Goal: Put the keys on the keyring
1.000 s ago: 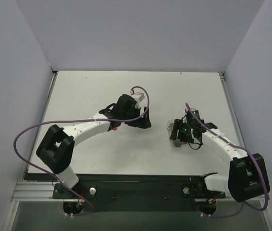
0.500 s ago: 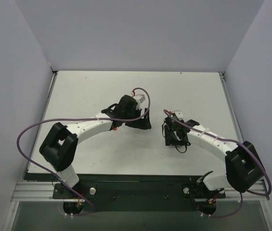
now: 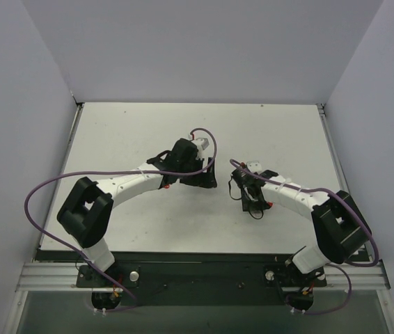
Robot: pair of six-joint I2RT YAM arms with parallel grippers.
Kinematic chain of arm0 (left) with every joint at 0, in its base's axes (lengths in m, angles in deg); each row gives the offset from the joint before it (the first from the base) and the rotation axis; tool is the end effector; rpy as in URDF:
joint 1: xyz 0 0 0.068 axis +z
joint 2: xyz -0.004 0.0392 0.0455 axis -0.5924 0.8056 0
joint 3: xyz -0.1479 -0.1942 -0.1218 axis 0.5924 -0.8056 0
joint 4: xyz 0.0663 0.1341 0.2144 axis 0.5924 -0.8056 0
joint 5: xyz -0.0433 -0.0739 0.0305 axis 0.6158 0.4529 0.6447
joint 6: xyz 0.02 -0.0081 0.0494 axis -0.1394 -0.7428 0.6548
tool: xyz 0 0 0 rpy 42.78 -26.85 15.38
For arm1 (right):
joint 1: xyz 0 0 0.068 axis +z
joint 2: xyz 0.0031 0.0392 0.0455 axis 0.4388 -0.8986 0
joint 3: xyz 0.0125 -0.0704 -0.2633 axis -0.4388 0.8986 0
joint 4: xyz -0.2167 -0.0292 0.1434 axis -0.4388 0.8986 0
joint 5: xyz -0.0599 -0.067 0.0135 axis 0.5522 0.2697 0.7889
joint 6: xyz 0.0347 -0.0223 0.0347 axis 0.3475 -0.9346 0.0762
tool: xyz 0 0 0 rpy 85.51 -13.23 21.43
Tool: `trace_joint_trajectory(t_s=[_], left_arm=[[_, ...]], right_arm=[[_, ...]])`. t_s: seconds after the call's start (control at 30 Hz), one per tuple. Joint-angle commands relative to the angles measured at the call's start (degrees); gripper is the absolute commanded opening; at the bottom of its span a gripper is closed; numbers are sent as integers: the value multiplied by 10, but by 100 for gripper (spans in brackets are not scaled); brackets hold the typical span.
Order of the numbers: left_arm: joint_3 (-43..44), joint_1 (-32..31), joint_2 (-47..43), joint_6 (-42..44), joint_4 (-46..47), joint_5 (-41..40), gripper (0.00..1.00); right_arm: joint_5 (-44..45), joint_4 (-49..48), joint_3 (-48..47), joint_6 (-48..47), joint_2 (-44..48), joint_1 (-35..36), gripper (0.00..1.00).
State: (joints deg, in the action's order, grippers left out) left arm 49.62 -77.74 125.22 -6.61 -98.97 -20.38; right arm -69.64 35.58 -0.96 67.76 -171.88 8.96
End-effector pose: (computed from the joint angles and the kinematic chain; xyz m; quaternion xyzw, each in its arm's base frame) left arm 0.2762 -0.2524 0.2234 0.1392 0.9080 -0.2911 0.2671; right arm 0.2313 0.1520 0.1702 -0.0273 0.9686 0.0206 0.2461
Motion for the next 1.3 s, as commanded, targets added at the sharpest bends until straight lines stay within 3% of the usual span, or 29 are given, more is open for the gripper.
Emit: trace_joint_trajectory(t_s=[0.0,0.23,0.4,0.63,0.8,0.87,1.07,1.27], left_arm=[[-4,2,4,-11,-2,-9,90],[-8,2,-2,-11,-4,-14,89],[-10,2,-4,-12,-5,-14,89],[-14,2,-6,-12,-5,-17,89],[-21,4,-20,-4,-9,-31,89],[-22,4,-25,-2,-11,-36,89],[-28,6,-47,7,-14,-53,89],[-51,14,-80,10,7,-58,89]], right_arm=[[2,14,-8,9,-1,4,27],[-17,-1,1,13,-16,4,24],[-23,-7,2,12,-13,4,34],[-15,-8,8,16,-28,4,34],[-22,-15,15,14,-25,4,26],[-23,-15,15,12,-21,4,15],[-26,-10,11,-3,4,4,0],[-39,8,-18,-46,44,15,0]])
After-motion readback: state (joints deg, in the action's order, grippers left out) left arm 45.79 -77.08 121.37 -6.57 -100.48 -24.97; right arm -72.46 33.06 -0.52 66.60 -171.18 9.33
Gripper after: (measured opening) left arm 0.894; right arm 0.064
